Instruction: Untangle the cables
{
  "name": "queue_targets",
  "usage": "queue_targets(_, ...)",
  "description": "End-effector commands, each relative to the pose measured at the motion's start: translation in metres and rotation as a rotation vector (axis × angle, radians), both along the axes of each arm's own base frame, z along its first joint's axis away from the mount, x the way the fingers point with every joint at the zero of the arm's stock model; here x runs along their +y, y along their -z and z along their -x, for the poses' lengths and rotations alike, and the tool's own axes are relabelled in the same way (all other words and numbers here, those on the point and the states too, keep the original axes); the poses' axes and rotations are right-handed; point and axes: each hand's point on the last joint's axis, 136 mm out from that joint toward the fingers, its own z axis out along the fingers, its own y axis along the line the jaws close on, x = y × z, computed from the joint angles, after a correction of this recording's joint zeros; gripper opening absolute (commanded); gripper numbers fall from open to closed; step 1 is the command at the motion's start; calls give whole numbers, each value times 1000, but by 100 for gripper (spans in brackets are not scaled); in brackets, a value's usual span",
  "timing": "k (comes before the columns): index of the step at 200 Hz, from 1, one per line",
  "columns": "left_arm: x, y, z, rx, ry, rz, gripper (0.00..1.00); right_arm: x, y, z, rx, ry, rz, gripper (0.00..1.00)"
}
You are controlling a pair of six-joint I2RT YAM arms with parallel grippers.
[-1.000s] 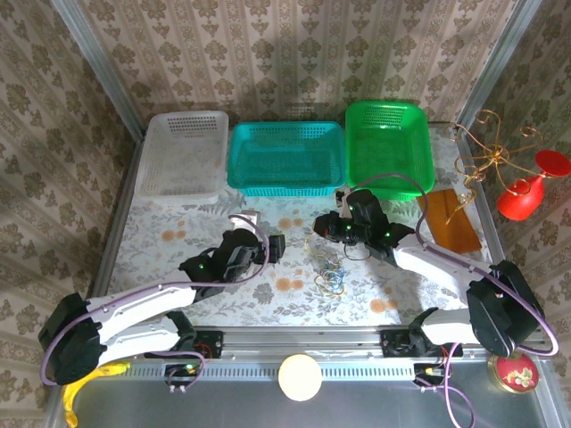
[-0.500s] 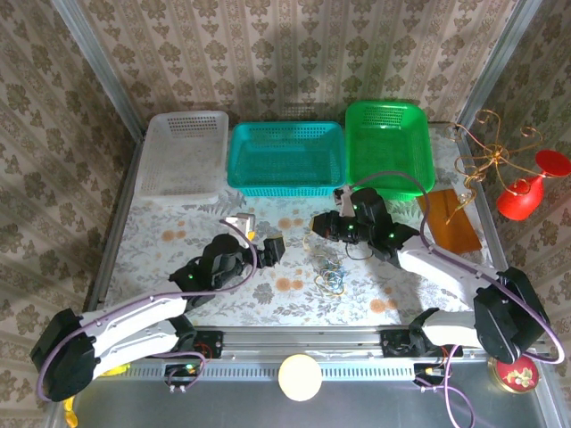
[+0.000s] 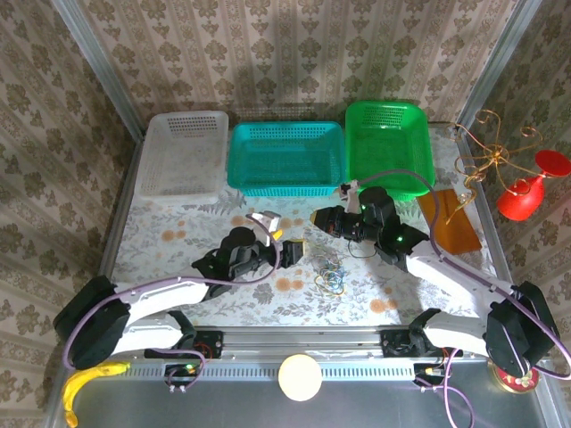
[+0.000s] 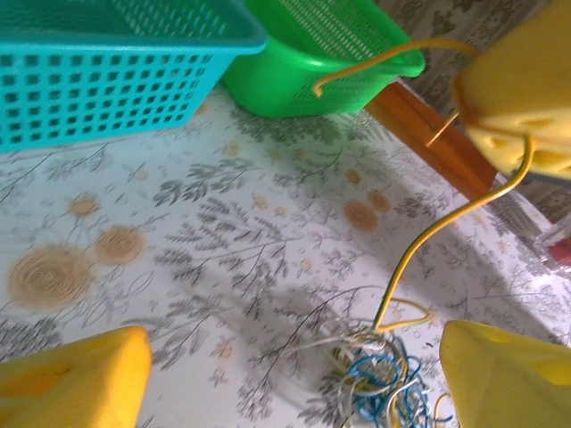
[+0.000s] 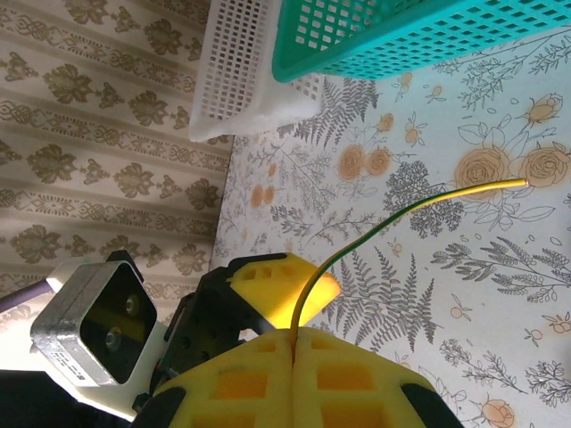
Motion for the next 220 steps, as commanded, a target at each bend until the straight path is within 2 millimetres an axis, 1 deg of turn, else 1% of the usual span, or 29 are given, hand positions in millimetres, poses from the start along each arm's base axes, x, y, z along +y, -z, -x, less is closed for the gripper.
queue_targets(1,-22,-35,-5,-96,47,79,85,-1,-22,-4,-38,25,-37,0)
queue_targets(21,-32,-34,-7,-96,59,81,85,0,-22,-4,-35,24,-40,0)
queue_targets(35,-37,-32,-9,-90,63,86,81,1,-24,-5,-37,20,-46,0)
queue_targets(50,-42,-27,-10,-78,68,87,73,2,-28,-6,-41,20,-53,0)
queue_targets(74,-46,-18,-9,-55,79,94,53,5,-39,-11,-58,20,-58,0)
queue_targets(98,-43,-9,-7,-37,72,91,38,9,-52,-20,-78,17,-57,0)
queue_targets(107,-40,-6,-7,-31,63,88,35,12,-57,-24,-85,15,-57,0)
queue_targets(118,-35,-4,-6,-29,50,90,34,15,-63,-30,-98,15,-53,0)
queue_targets(129,-29,-3,-5,-33,38,90,37,17,-69,-37,-115,19,-40,0)
queue_targets(134,-26,-2,-4,-34,30,88,40,18,-71,-40,-123,22,-29,0)
queue_targets(140,-23,-2,-3,-36,21,89,47,18,-74,-45,-137,28,-16,0)
queue_targets(141,-22,-2,-3,-37,19,89,48,18,-72,-45,-133,30,-9,0)
queue_targets(142,-21,-2,-3,-37,17,89,49,18,-75,-47,-141,32,-9,0)
queue_targets(144,-19,-2,-3,-38,13,89,51,18,-72,-48,-137,34,3,0)
queue_targets(155,-11,-3,-2,-46,-7,88,61,16,-79,-59,-168,59,47,0)
queue_targets(157,-9,-2,-1,-46,-10,86,62,17,-84,-62,-185,64,51,0)
queue_targets(159,-7,-3,-1,-47,-15,87,64,16,-79,-63,-179,66,69,0)
queue_targets(171,3,-5,0,-61,-35,88,76,13,-86,-78,-220,97,134,0)
queue_targets(174,5,-6,1,-64,-38,90,79,12,-92,-80,-237,106,144,0)
queue_targets(175,6,-6,2,-65,-40,90,80,13,-88,-83,-231,105,155,0)
queue_targets(178,9,-7,2,-69,-45,91,82,14,-85,-89,-234,111,178,0)
queue_targets(197,26,-12,4,-76,-83,94,94,13,-92,-118,-298,156,283,0)
queue_targets(207,34,-16,5,-76,-103,90,98,14,-92,-134,-318,178,330,0)
queue_targets(209,36,-17,5,-78,-108,91,99,14,-95,-137,-327,184,334,0)
queue_targets(214,40,-17,5,-75,-125,83,100,16,-92,-146,-332,189,359,0)
queue_targets(215,42,-18,5,-75,-129,84,100,17,-97,-148,-339,194,355,0)
queue_targets(217,44,-18,4,-72,-138,81,100,17,-92,-151,-337,195,369,0)
queue_targets(218,45,-18,4,-72,-143,81,100,18,-95,-154,-341,199,368,0)
queue_targets(220,47,-20,4,-70,-151,81,100,19,-92,-157,-341,200,378,0)
